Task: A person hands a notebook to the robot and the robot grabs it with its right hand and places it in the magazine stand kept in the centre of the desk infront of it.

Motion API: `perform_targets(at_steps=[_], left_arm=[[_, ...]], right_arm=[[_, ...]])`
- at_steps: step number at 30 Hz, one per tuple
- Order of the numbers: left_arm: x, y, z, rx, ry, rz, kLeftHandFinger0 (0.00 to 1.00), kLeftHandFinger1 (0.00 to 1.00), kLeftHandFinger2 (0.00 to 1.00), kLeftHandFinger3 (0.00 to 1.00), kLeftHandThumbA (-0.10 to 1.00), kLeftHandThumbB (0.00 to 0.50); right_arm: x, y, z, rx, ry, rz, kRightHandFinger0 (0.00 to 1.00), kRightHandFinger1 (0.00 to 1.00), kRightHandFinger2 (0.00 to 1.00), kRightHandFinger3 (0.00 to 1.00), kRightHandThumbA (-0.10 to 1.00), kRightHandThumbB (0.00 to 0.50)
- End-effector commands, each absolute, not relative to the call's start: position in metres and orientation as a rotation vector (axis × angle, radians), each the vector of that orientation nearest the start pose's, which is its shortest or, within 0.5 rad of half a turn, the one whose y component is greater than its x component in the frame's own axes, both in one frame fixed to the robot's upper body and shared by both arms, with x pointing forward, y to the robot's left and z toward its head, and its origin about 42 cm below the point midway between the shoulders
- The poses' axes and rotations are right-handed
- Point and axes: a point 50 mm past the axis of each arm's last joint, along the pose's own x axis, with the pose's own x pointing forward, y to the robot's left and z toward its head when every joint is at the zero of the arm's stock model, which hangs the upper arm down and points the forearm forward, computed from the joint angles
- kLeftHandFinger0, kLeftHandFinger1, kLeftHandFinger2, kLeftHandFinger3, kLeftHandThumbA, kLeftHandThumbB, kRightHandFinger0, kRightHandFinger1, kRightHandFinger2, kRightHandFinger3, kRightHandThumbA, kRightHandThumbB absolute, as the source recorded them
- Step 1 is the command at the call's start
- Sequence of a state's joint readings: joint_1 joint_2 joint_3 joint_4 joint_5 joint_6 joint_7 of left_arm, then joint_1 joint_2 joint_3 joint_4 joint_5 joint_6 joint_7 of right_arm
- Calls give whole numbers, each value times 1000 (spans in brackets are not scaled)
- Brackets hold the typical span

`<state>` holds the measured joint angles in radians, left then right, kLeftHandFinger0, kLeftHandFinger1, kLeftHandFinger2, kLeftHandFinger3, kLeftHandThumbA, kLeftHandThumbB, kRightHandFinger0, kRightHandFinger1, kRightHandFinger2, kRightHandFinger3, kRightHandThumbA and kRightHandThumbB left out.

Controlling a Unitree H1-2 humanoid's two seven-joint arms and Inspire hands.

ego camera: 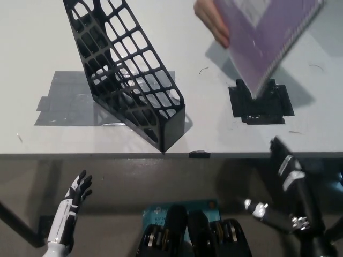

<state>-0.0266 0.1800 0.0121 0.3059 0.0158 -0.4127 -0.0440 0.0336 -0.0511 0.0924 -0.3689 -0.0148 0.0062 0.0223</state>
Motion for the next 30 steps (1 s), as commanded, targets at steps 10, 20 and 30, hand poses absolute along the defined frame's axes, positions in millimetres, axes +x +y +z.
perform_targets(at_steps=[10,20,30], left_arm=[[286,284,64,206,-203,-76,994,1000,1000,1000,1000,500],[287,285,66,219,-206,-79,997,1000,1000,1000,1000,500],[287,287,66,225,-205,-79,990,1000,1000,1000,1000,500]], right_arm=[[317,-219,272,7,-511,50,1000,1000,1000,1000,1000,298],[344,-243,271,77,-486,-69,1000,1000,1000,1000,1000,258],[356,-252,270,97,-479,-99,1000,1000,1000,1000,1000,324]])
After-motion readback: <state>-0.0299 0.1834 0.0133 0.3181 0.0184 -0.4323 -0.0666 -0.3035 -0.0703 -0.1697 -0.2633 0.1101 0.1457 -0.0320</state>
